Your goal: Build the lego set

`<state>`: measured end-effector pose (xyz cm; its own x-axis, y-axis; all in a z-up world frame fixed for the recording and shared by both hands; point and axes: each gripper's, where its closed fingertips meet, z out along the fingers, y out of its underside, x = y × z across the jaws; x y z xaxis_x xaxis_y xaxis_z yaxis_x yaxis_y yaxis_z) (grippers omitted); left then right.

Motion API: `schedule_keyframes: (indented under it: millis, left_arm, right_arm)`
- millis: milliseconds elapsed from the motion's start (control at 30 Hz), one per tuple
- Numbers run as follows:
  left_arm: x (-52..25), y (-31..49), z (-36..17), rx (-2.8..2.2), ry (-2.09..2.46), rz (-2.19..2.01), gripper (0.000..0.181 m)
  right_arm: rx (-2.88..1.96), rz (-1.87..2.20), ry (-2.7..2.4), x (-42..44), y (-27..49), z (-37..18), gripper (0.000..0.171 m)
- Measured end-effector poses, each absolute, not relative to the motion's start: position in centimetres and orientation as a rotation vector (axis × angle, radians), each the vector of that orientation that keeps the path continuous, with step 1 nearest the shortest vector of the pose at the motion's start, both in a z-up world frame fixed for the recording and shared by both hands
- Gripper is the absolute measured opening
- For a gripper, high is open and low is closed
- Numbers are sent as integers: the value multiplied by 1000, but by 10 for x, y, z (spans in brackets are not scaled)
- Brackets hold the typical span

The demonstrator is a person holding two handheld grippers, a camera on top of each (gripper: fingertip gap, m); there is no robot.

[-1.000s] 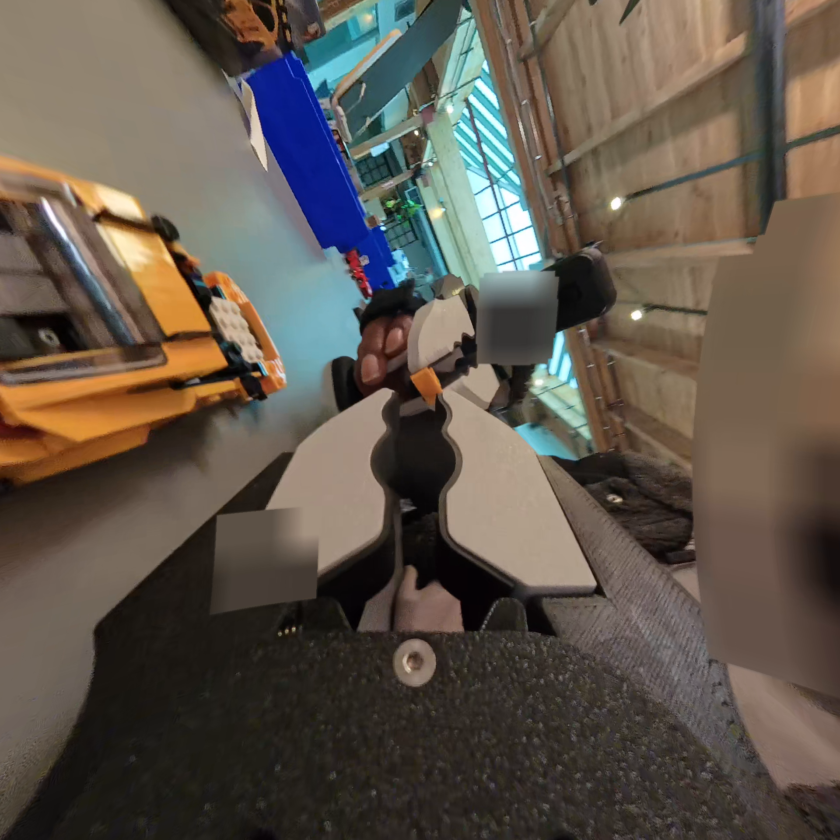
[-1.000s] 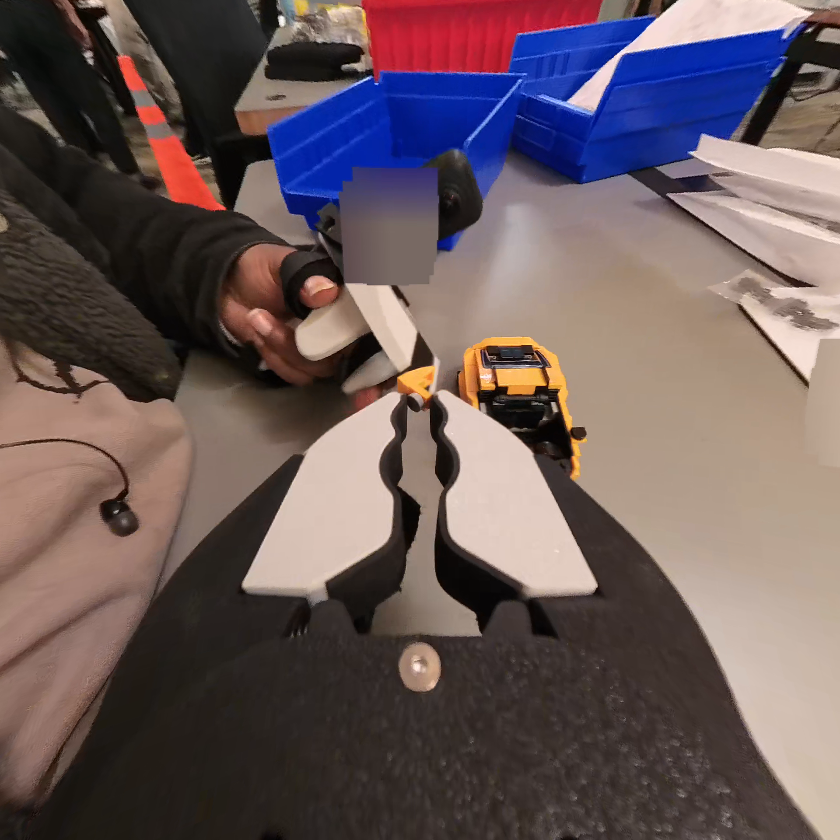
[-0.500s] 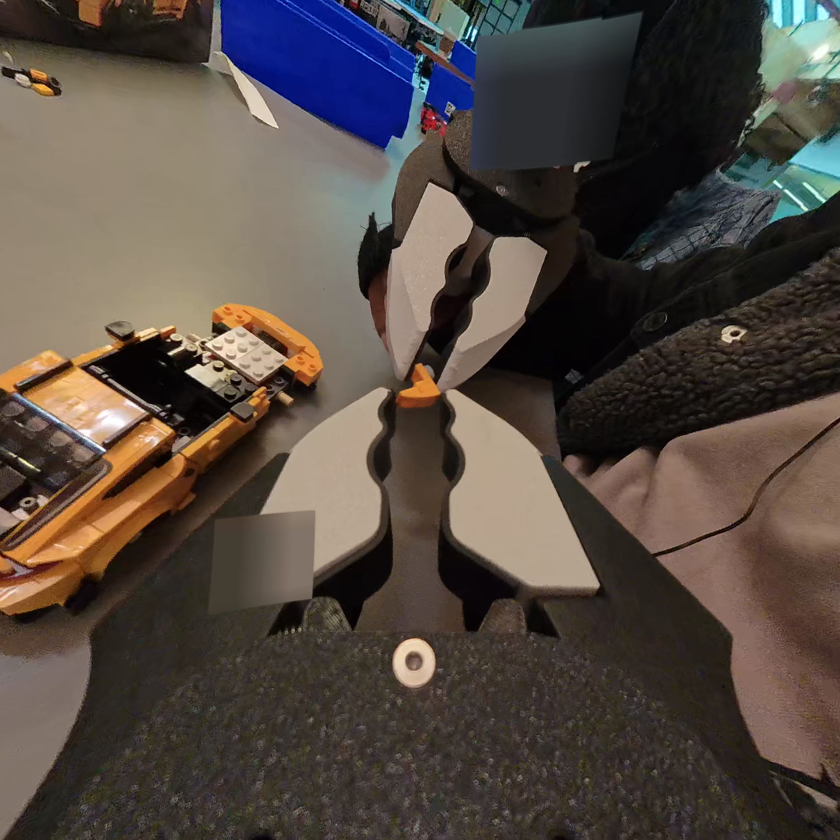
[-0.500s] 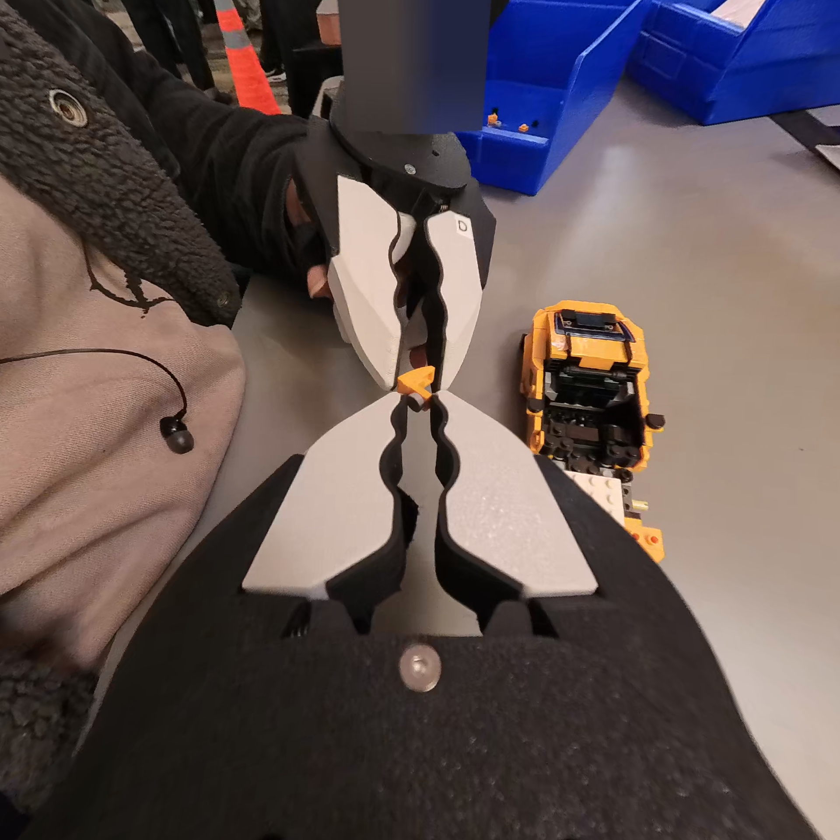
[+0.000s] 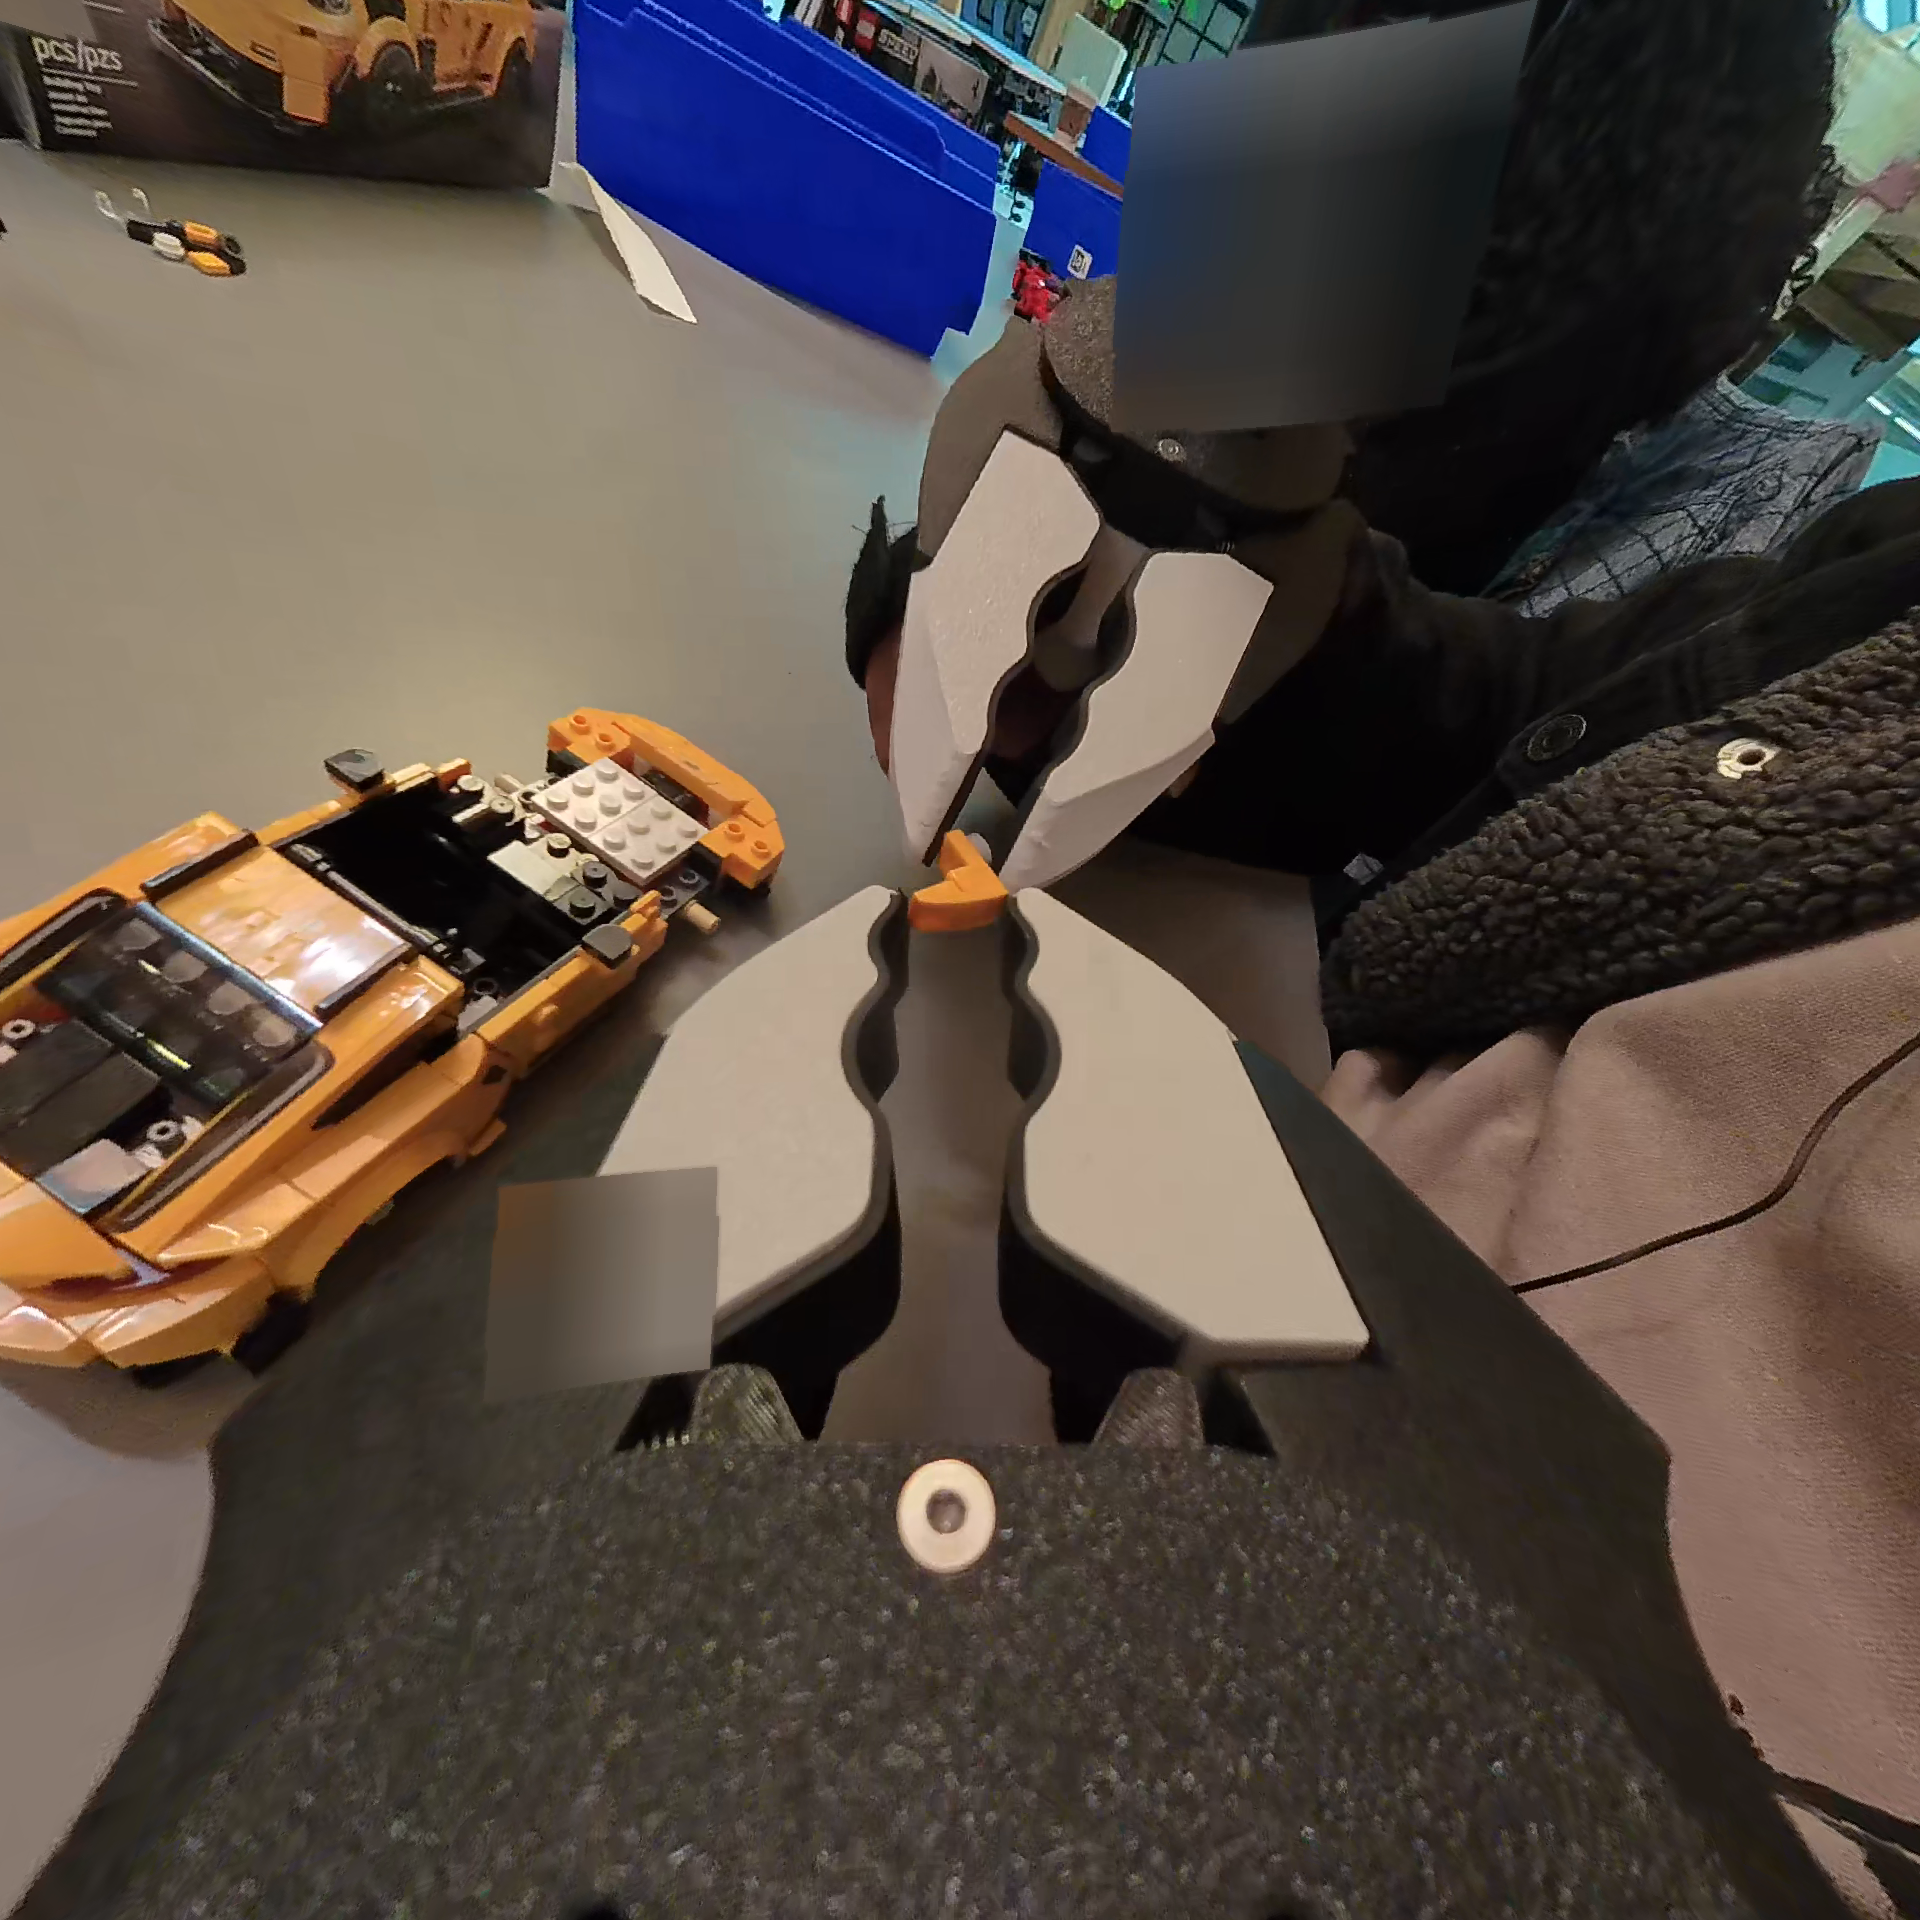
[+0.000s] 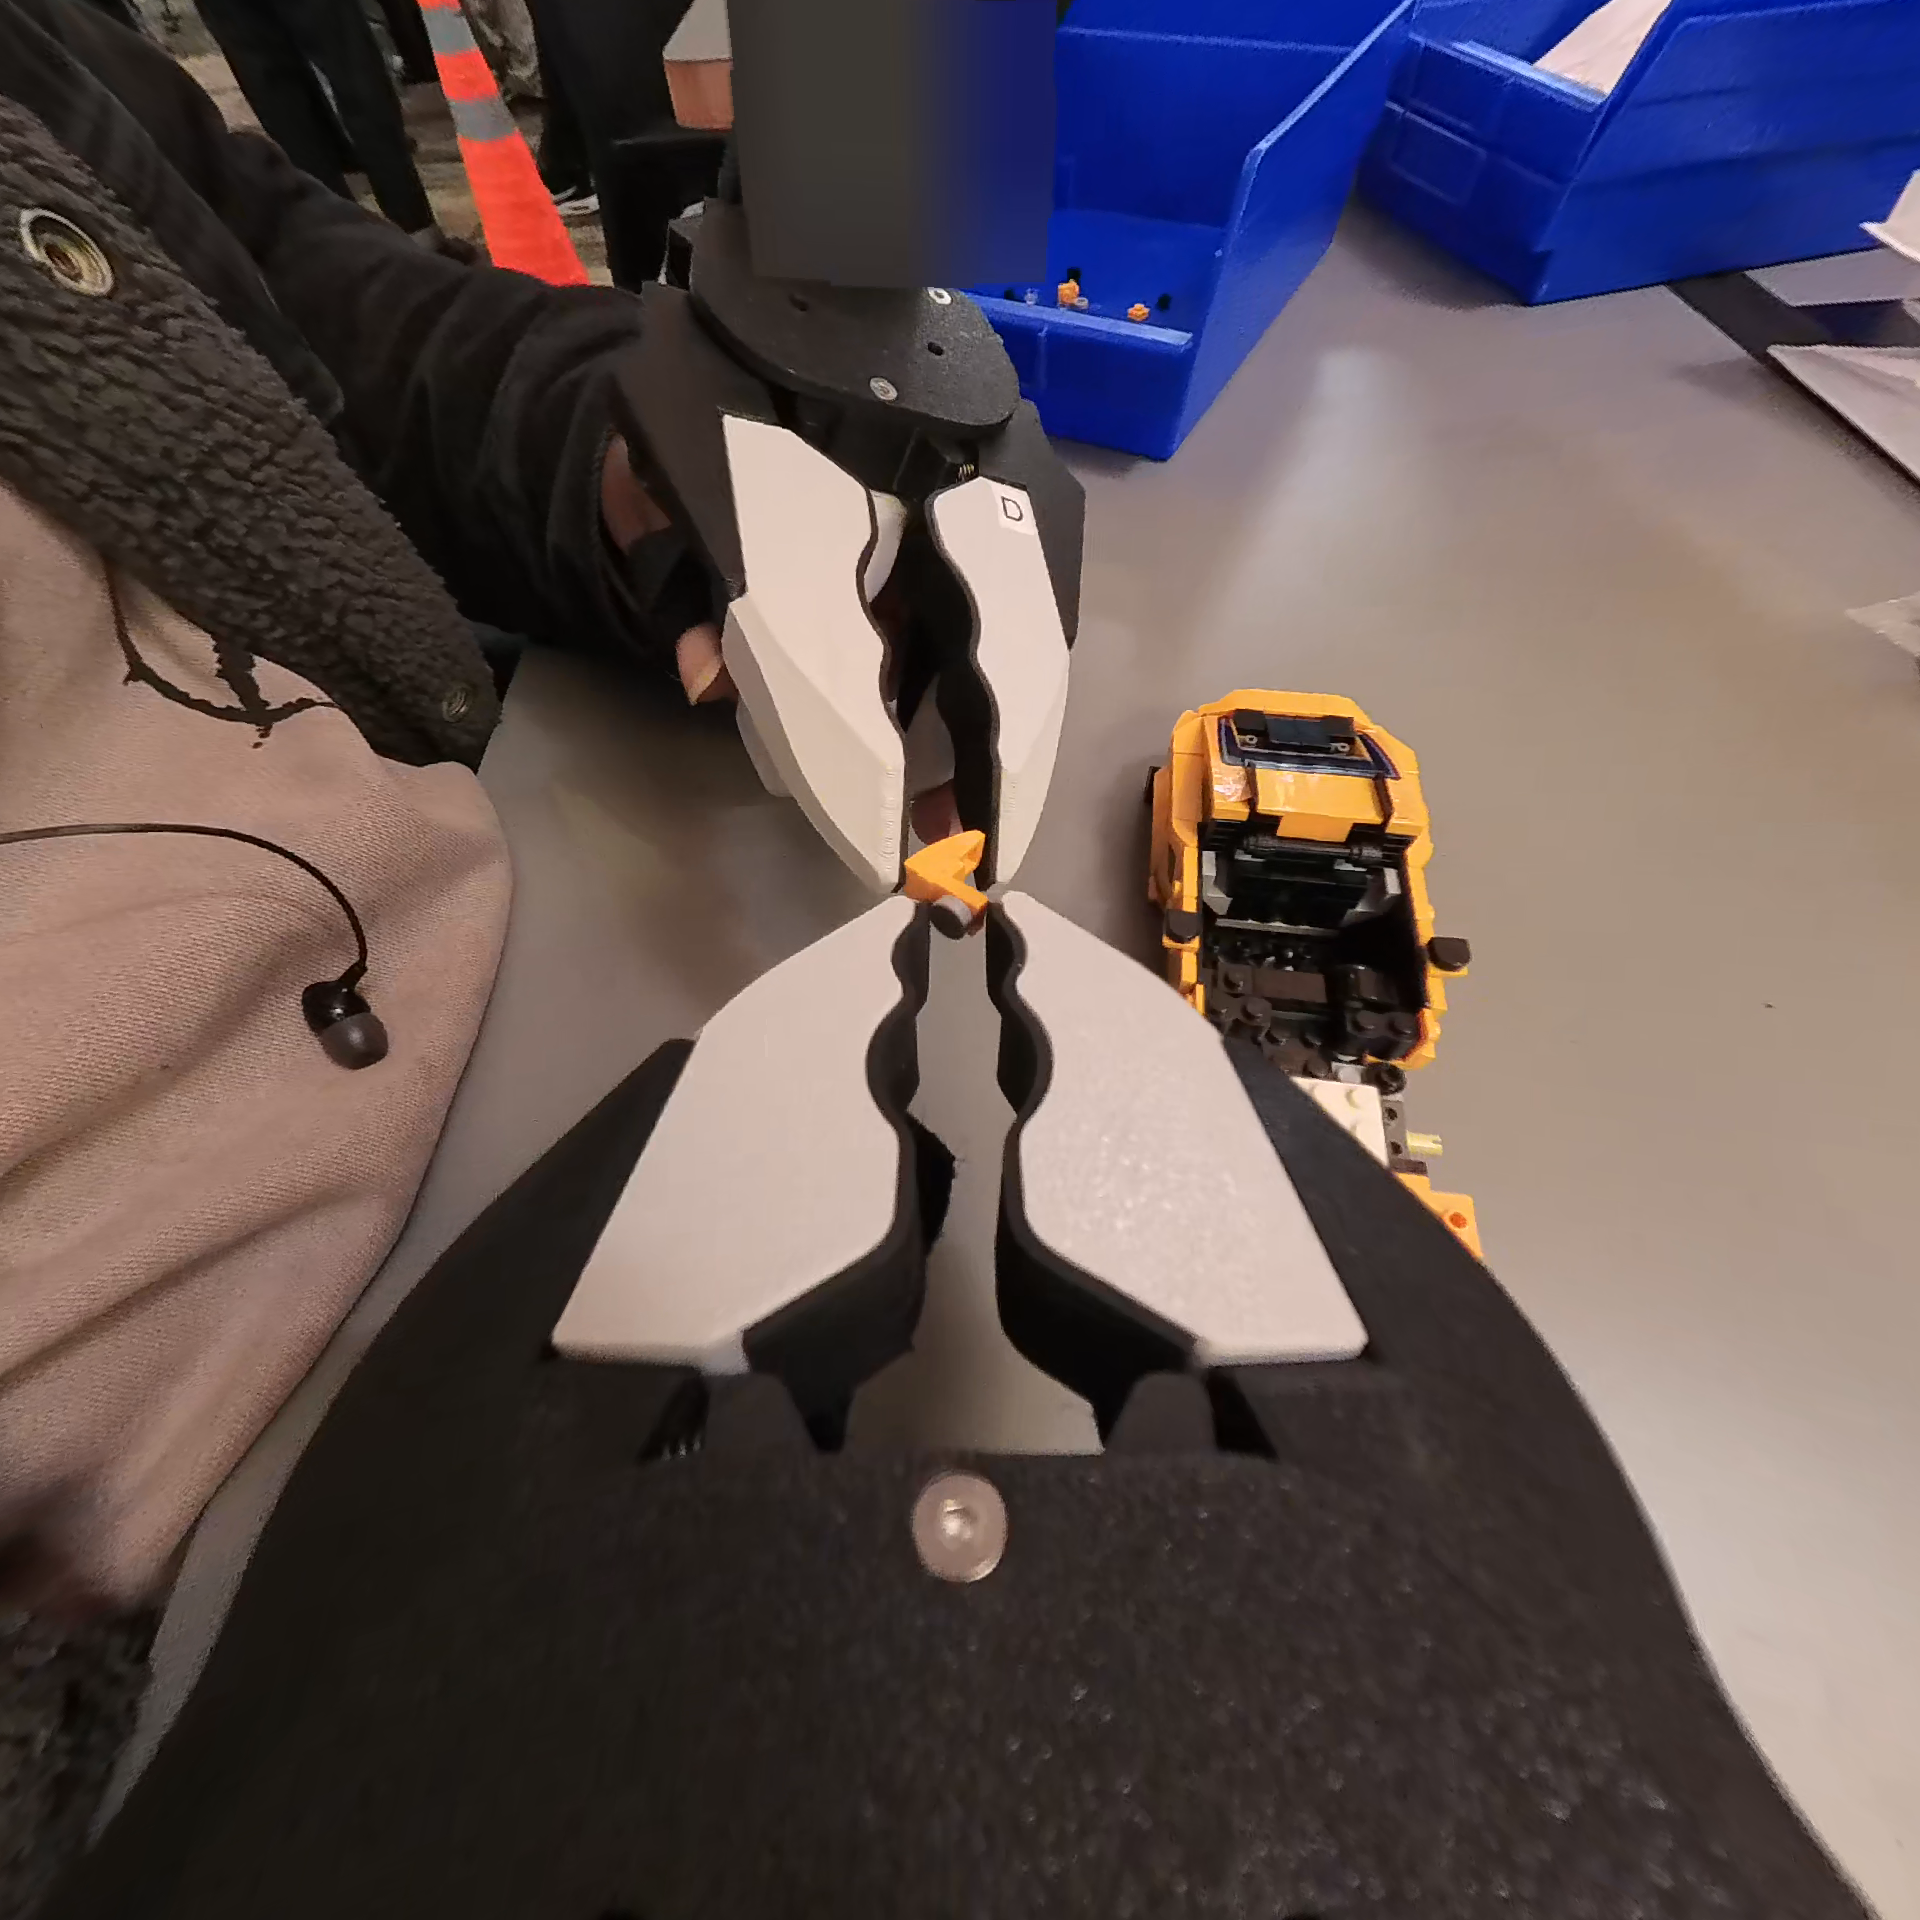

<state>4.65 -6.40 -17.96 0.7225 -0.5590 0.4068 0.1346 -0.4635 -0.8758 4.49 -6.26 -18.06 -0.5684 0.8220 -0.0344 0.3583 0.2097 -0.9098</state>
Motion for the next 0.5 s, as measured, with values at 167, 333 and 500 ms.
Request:
schedule_keyframes:
  millis: [167, 333, 500]
  left_arm:
    - [44, -62, -179, -1887, 308, -836, 16]
    - [39, -60, -177, -1874, 277, -818, 16]
    - [36, -59, -177, -1868, 256, -815, 16]
  right_arm:
    - [-1096, 1321, -2010, 44, -60, -180, 9]
    - [-1103, 1312, -1977, 42, -56, -178, 8]
    - [-1105, 1308, -1980, 41, -57, -180, 9]
